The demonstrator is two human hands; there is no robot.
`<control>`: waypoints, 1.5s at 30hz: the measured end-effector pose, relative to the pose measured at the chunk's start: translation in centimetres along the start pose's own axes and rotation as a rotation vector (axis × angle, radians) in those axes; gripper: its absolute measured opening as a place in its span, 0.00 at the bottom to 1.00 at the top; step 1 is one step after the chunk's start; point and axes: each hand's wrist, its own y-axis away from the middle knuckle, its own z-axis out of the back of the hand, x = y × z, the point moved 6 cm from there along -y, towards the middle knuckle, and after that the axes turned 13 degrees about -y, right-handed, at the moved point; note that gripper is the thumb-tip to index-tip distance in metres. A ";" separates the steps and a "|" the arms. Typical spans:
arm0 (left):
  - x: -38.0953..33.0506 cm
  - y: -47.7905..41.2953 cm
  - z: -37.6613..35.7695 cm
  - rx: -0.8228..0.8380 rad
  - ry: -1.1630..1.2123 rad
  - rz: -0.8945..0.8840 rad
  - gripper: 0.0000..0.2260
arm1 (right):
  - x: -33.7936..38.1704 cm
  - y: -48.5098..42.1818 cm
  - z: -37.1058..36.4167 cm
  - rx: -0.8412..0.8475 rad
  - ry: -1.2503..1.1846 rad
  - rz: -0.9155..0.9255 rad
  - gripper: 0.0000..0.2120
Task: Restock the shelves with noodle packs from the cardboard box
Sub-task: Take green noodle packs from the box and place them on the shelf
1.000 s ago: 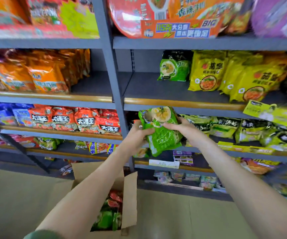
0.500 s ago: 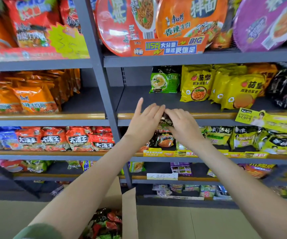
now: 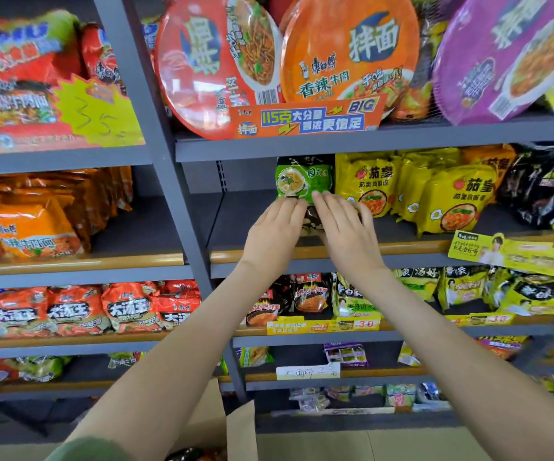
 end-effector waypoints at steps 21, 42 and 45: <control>3.9 -7.2 -16.9 0.263 0.044 0.119 0.30 | -8.7 -7.2 -14.5 0.382 0.002 -0.054 0.54; 3.5 -7.8 -23.0 0.518 -0.373 -0.080 0.30 | -11.4 -10.3 -18.7 0.436 0.235 -0.229 0.37; 3.2 -7.7 -22.3 0.562 -0.405 -0.056 0.31 | -11.4 -9.9 -18.5 0.448 0.247 -0.240 0.37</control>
